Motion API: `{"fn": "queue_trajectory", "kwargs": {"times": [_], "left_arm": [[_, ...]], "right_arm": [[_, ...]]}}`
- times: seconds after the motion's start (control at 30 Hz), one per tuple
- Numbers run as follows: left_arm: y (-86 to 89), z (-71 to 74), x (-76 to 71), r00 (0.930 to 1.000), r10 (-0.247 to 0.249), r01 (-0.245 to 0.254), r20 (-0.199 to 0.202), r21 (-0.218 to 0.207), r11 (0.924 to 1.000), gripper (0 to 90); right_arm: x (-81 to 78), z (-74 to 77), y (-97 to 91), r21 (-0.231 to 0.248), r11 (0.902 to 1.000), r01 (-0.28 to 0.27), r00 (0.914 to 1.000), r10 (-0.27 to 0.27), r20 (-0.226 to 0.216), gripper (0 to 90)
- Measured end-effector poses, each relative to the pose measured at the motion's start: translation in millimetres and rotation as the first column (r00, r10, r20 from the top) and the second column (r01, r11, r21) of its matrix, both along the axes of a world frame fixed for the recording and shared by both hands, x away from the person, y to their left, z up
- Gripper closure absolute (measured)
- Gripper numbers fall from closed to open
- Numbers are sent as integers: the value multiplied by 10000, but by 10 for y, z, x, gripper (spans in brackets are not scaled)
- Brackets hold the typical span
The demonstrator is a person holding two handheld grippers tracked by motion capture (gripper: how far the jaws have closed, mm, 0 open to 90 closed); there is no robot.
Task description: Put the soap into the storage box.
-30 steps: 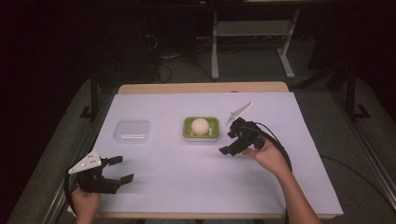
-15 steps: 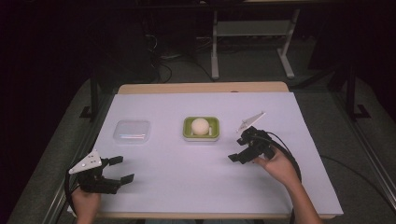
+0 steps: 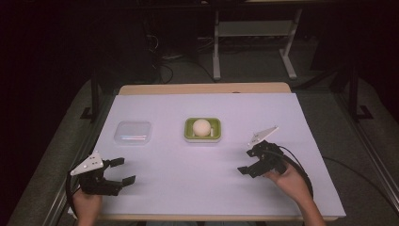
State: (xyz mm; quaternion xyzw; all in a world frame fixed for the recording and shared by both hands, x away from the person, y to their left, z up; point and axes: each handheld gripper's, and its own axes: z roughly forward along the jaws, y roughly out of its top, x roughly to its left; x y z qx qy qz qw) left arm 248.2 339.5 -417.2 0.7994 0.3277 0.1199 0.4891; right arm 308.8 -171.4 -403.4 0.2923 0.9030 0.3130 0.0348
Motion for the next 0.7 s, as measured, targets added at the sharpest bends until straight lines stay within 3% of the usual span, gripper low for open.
{"fn": "queue_trajectory", "kwargs": {"times": [0.2,0.4,0.7], "left_arm": [[-13,-5,0,10000,21,-21,-9,58,10000,132],[-32,30,-30,9997,36,-37,262,35,10000,132],[-27,29,-28,9997,58,-59,237,28,10000,132]], "right_arm": [[-151,-54,-58,38,10000,87,10000,-87,15,242],[-327,-115,-145,177,9995,279,9995,-281,149,236],[-603,-194,-194,288,9990,350,9993,-355,141,236]]}}
